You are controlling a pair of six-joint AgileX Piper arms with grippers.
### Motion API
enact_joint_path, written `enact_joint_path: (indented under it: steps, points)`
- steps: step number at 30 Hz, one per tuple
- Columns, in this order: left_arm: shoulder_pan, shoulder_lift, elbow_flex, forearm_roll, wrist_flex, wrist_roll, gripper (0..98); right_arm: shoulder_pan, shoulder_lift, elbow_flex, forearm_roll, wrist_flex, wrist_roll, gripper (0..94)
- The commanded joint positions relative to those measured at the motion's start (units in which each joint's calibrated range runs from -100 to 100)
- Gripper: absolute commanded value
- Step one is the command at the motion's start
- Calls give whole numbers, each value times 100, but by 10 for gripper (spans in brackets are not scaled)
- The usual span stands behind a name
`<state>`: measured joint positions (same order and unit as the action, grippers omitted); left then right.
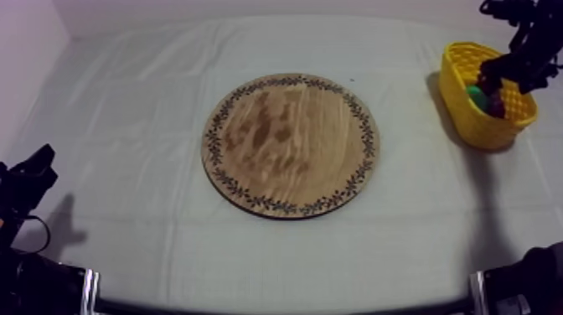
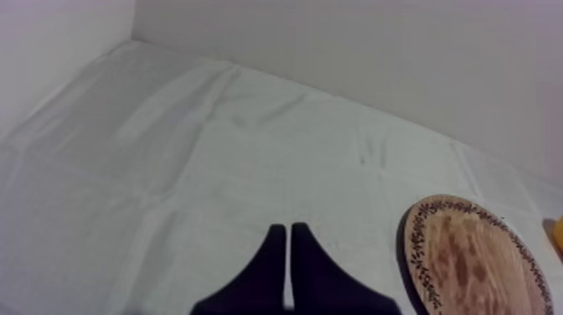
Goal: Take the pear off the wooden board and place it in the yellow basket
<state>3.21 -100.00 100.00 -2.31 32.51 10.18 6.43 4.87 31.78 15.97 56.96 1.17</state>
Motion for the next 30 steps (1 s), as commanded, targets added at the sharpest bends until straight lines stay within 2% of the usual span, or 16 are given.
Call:
enact_joint_path:
  steps: [1,9,16,25,27,30]
  points:
    - [2,0,0,-1,-1,1,1,-15,17,-94,-9,-26,-13,657]
    - [2,0,0,-1,-1,1,1,-39,-383,-360,-47,-192,57,625]
    - [2,0,0,-1,-1,1,1,-102,-1688,482,-129,-1180,107,568]
    - [2,0,0,-1,-1,1,1,-108,-3982,2179,-894,-2578,804,521]
    - [2,0,0,-1,-1,1,1,-112,-4459,2642,-1186,-2903,1113,504]
    - [2,0,0,-1,-1,1,1,-131,-5194,3378,-1872,-3331,1823,466]
